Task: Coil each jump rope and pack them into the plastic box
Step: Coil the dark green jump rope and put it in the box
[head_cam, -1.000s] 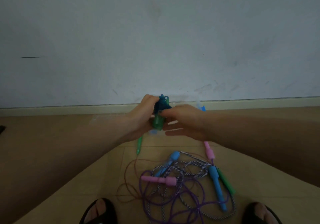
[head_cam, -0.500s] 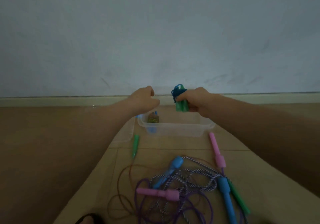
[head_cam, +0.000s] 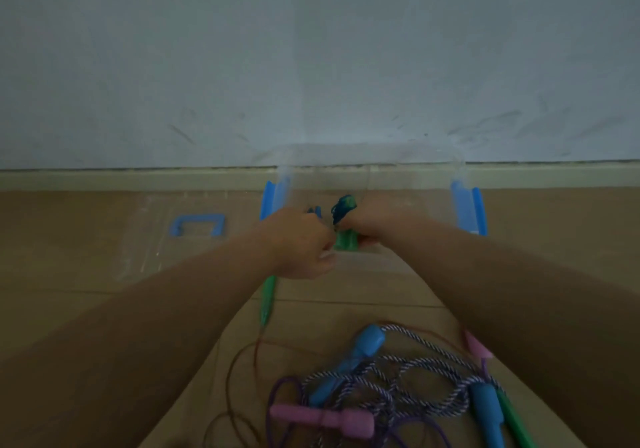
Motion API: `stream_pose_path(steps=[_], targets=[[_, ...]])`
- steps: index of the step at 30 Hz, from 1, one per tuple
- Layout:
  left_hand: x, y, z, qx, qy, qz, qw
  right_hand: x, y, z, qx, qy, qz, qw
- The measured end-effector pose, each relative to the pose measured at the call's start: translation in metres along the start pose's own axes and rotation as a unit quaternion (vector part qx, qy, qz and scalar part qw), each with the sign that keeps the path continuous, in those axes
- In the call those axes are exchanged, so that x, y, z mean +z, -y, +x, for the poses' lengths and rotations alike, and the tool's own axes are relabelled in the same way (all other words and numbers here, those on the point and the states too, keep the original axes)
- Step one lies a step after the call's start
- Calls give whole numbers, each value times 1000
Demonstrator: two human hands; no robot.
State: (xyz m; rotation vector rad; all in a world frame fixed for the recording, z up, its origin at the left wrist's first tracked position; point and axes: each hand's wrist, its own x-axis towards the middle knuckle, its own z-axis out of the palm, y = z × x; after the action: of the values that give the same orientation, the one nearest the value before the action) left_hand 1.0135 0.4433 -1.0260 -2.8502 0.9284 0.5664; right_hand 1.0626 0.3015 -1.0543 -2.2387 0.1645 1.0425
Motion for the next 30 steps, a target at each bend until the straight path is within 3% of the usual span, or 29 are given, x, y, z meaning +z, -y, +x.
stream_pose_path(steps=[4,7,9,14,18,21,23,26,30], targets=[[0,-2,5,-7,-17,13,1000,6,10,-1,-50,11,-233,971],[0,-4,6,-21,-5,25,999,7,11,-1,-82,4,-307,948],[-2,-6,6,-28,0,42,999,0,7,-4,-77,-21,-286,955],[-14,-17,-8,-41,-37,37,998,-17,2,-31,-109,-201,-144,963],[-29,-36,-27,-20,-123,74,989,-19,-6,-77,-214,-302,-145,918],[-29,-52,-48,15,-141,62,988,-11,-24,-111,-265,-339,-223,874],[-23,-59,-66,54,-130,72,987,0,-42,-134,-303,-321,-272,855],[-16,-68,-86,48,-32,67,996,22,-72,-159,-319,-244,-323,857],[-5,-81,-99,35,87,51,994,65,-120,-161,-251,-35,-361,897]])
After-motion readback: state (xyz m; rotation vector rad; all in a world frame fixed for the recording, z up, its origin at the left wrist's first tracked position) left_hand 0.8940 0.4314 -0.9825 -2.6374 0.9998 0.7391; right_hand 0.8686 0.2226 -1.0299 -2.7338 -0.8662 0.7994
